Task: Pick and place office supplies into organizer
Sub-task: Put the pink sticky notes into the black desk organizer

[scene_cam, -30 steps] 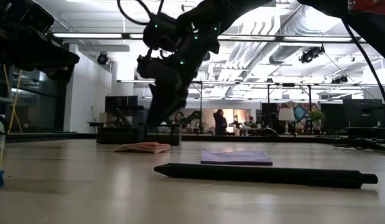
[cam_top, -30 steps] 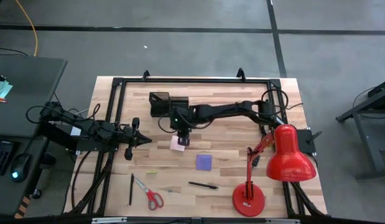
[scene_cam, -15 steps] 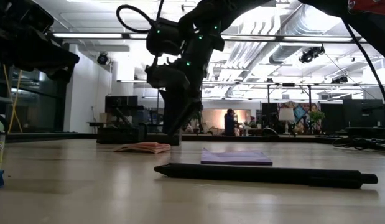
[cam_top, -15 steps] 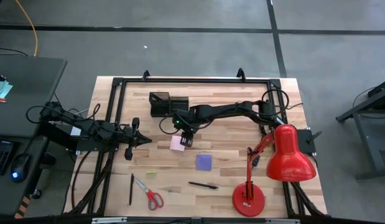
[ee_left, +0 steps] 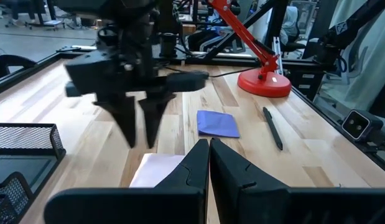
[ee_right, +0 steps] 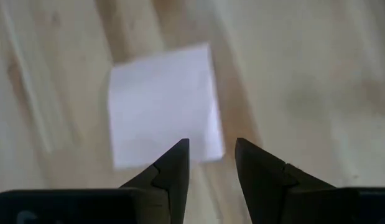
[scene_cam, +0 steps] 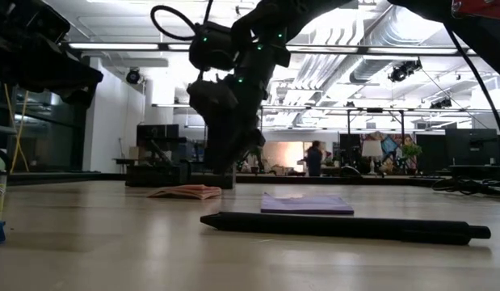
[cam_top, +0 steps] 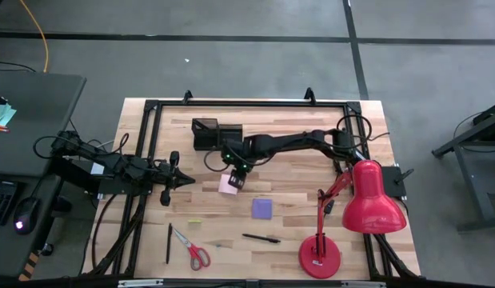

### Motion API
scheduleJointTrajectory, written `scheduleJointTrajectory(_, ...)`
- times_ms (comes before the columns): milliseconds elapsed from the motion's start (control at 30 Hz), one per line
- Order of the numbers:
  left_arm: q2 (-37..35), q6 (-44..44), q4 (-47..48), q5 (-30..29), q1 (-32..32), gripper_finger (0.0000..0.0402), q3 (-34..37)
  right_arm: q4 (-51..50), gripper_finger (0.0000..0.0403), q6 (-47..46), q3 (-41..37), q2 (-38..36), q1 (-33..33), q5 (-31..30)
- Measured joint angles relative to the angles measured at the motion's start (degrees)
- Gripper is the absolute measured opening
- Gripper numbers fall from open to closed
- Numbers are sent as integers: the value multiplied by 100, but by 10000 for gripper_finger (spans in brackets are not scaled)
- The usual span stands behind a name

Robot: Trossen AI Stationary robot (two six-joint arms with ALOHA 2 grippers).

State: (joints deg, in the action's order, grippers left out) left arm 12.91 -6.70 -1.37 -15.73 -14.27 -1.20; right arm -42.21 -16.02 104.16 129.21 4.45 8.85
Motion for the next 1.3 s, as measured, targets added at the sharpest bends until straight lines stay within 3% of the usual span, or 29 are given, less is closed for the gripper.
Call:
scheduleJointTrajectory(233,0,0,0,5,1,1,-1,511,124,-96,2,-7,-196,-271)
scheduleJointTrajectory(567,0,-1,0,5,0,1,-1,501,124,-69,2,-7,-434,-774)
scheduleJointTrajectory(967,0,-1,1,4,0,1,-2,460,124,203,2,-4,-829,-1773)
scheduleJointTrajectory(1300,0,-2,1,3,-1,1,-2,239,124,318,2,-4,-1003,-1896)
